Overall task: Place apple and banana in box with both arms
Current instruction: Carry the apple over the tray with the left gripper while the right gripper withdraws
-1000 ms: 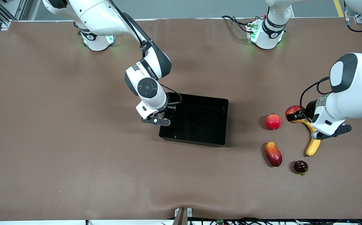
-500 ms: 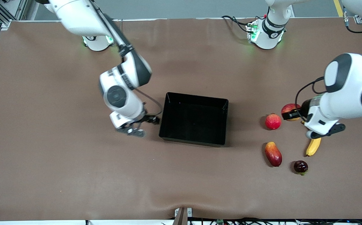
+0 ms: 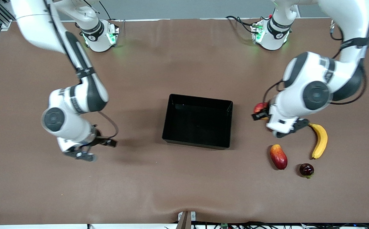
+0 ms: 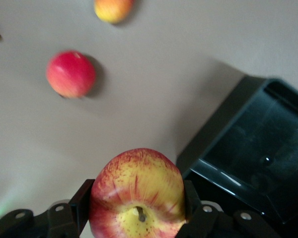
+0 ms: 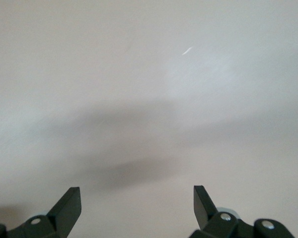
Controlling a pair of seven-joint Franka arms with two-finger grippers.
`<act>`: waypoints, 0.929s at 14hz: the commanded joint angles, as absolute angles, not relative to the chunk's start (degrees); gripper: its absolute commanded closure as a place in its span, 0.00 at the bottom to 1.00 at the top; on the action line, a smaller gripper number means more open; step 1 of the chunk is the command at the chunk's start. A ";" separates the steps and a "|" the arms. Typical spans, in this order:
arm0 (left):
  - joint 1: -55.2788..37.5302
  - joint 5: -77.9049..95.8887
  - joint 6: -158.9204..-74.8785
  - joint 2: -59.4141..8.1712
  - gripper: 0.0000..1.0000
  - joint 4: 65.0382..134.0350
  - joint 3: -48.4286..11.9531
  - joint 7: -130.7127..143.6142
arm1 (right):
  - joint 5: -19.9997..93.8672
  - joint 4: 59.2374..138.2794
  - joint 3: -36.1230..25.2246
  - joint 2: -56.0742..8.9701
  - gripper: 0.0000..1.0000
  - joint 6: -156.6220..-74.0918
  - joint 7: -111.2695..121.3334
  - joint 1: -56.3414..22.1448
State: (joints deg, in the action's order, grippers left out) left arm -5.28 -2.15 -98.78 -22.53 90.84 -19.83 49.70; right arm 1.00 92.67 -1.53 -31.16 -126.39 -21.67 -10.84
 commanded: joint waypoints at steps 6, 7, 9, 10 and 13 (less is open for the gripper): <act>-16.16 -2.37 -107.29 -33.13 1.00 88.59 -19.34 63.87 | -0.53 98.16 -0.09 -23.31 0.00 -121.75 -8.43 -0.97; -16.43 -2.63 -109.14 -33.57 1.00 88.59 -19.34 65.72 | -0.44 98.43 -0.09 -21.81 0.00 -119.12 -8.79 -1.23; -18.53 -2.90 -113.53 -33.84 1.00 88.77 -18.90 66.53 | -0.44 98.53 -0.09 -19.61 0.00 -115.33 -8.88 -1.49; -19.50 -4.12 -115.29 -34.19 1.00 89.20 -18.55 66.62 | -0.44 98.53 0.00 -18.64 0.00 -114.09 -8.88 -1.41; -19.77 -9.56 -119.68 -37.69 1.00 88.77 -18.54 70.38 | -0.44 98.44 0.00 -15.31 0.00 -110.93 -8.00 -0.88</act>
State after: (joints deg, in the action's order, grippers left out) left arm -19.26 -6.22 -116.58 -35.03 90.06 -19.10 67.41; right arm 0.36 96.00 -0.33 -18.96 -111.97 -8.28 -1.54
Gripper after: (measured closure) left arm 0.251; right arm 0.000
